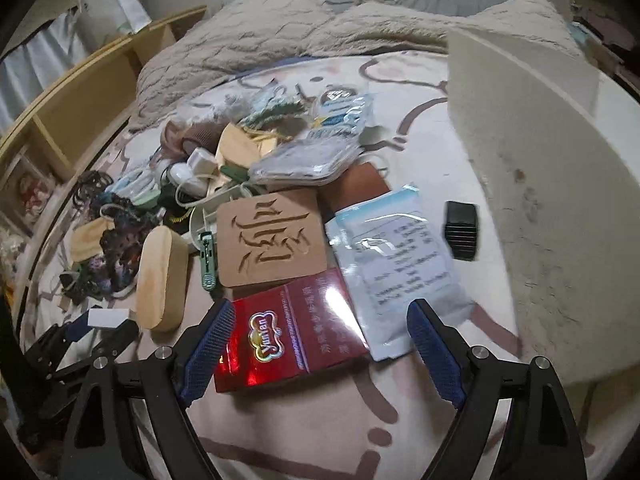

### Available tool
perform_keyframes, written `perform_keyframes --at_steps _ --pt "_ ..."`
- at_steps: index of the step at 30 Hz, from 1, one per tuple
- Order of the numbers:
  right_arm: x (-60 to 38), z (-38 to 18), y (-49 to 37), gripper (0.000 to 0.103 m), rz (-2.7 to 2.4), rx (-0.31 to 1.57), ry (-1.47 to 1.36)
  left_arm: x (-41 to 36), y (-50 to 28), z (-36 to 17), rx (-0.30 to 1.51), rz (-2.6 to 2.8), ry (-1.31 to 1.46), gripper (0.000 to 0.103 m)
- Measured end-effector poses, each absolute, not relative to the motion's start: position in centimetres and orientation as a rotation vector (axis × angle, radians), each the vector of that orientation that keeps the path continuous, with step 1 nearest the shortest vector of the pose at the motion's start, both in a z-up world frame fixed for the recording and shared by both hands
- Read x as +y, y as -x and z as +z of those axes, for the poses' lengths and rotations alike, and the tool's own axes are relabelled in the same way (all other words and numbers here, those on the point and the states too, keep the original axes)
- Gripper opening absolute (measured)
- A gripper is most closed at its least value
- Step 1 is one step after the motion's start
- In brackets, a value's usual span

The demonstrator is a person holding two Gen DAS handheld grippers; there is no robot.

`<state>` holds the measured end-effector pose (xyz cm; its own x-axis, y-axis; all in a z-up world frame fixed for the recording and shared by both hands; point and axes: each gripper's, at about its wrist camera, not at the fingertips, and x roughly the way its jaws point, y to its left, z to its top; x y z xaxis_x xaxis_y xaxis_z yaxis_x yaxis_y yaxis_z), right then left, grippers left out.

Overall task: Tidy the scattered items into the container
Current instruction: 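Grasp the white box with the left gripper while the right gripper grasps the red cigarette pack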

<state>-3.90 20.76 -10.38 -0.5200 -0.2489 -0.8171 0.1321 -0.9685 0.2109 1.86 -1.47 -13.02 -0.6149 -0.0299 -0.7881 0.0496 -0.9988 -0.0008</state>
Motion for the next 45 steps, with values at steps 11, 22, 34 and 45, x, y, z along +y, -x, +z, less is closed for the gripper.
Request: perform_keyframes --at_steps 11,22,34,45 --pt "18.5 -10.5 2.4 0.088 -2.458 -0.118 -1.368 -0.8 -1.7 -13.3 0.029 -2.767 -1.358 0.081" --pt "16.7 -11.3 2.3 0.095 -2.56 0.064 -1.363 -1.5 -1.9 -13.4 0.216 -2.701 -1.297 0.087" --pt "16.1 -11.1 2.1 0.099 -2.566 0.099 -1.328 -1.6 -2.0 -13.7 0.258 -2.661 -1.247 0.09" --pt "16.0 -12.6 3.4 0.099 -2.569 0.096 -1.431 -1.8 -2.0 -13.7 0.296 -2.651 -1.213 0.09"
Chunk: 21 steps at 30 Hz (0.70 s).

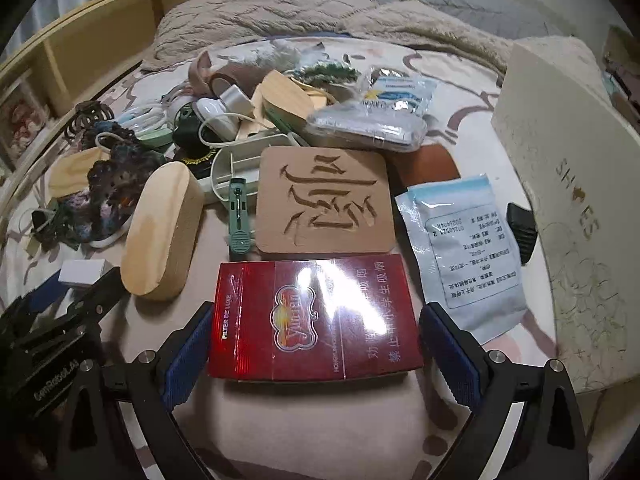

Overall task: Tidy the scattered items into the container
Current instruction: 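Grasp the white box with the left gripper while the right gripper grasps the red cigarette pack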

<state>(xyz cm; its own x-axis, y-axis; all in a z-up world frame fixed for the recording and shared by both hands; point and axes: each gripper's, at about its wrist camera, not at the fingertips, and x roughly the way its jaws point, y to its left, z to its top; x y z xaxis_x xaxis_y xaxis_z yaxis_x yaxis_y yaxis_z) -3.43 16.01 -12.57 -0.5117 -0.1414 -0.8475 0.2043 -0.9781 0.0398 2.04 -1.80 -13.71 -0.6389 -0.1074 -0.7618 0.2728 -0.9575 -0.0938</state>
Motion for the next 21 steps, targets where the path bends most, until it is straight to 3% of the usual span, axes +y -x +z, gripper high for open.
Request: perform_keyframes --at_steps 5,7,14,21 --pt "16.1 -12.8 3.6 0.098 -2.566 0.048 -1.462 -1.5 -2.1 -13.7 0.254 -2.65 -1.212 0.088" --pt "16.0 -12.7 3.5 0.091 -2.585 0.064 -1.472 -1.4 -2.1 -13.8 0.226 -2.644 -1.212 0.086" --pt "16.1 -12.4 3.1 0.091 -2.587 0.058 -1.45 -1.6 -2.2 -13.6 0.198 -2.644 -1.193 0.066" --pt "16.3 -11.7 2.8 0.091 -2.601 0.028 -1.409 -1.6 -2.3 -13.2 0.197 -2.661 -1.176 0.066"
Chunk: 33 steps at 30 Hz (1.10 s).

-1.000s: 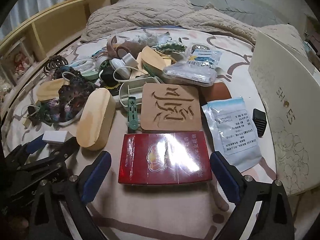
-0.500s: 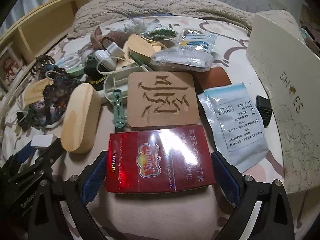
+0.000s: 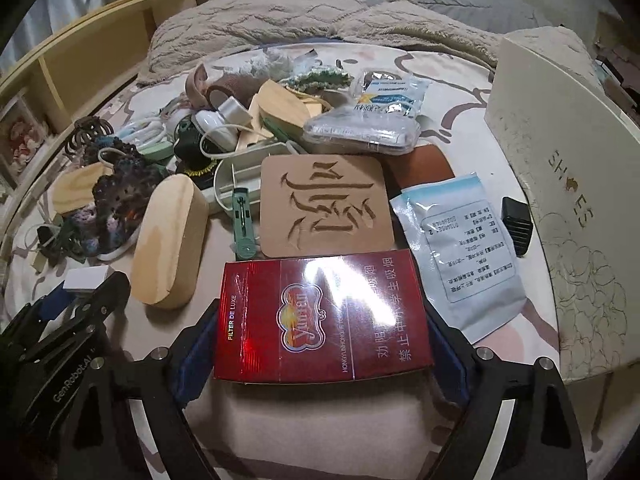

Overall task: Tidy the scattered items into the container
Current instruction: 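Grasp the white box with the left gripper while the right gripper grasps the red cigarette pack, then lift the white box and red pack and carry both over the shoe box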

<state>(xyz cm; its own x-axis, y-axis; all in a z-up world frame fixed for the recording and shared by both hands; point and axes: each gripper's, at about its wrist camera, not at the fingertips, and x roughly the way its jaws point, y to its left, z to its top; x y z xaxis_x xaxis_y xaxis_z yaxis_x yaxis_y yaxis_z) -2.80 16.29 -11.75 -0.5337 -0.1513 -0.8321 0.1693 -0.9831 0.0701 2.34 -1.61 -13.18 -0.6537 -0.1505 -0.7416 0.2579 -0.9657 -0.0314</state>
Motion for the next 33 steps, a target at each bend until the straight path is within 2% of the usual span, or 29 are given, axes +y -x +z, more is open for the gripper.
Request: perform_keyframes --at_steps 16,33 --pt "17.1 -9.9 2.2 0.091 -2.646 -0.061 -1.324 -1.4 -3.0 -11.5 0.198 -2.718 -1.125 0.066" --pt "18.8 -5.0 0.6 0.091 -2.78 -0.073 -1.106 0.1 -3.9 -5.9 0.161 -2.883 -0.908 0.066"
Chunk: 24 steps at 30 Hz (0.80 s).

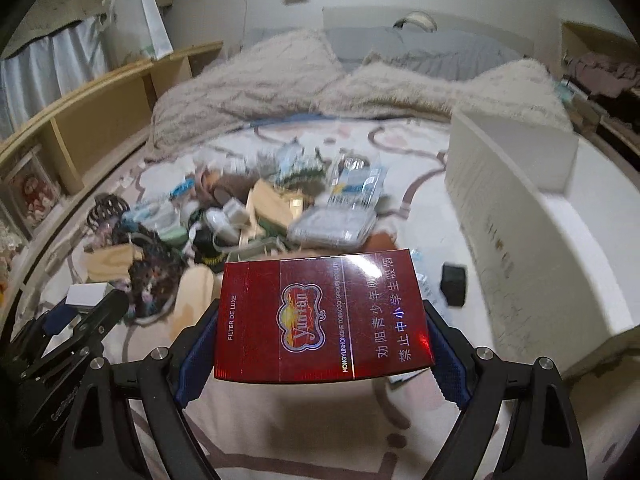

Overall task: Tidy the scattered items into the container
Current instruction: 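Lift the white box and red pack and carry both over the shoe box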

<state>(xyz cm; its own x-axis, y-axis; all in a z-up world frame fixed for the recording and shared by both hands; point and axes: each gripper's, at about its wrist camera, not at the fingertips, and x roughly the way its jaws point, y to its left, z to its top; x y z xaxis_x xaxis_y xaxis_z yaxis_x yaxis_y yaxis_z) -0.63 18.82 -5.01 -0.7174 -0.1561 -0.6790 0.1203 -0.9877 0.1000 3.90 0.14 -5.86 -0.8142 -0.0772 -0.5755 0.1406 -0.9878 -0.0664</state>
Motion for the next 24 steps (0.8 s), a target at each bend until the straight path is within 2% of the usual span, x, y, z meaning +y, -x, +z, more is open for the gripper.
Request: perform_keyframes --at_steps 24 --pt "22.8 7.8 2.6 0.091 -2.977 -0.101 -0.693 5.9 -0.7 5.1 0.15 -3.146 -0.659 0.066"
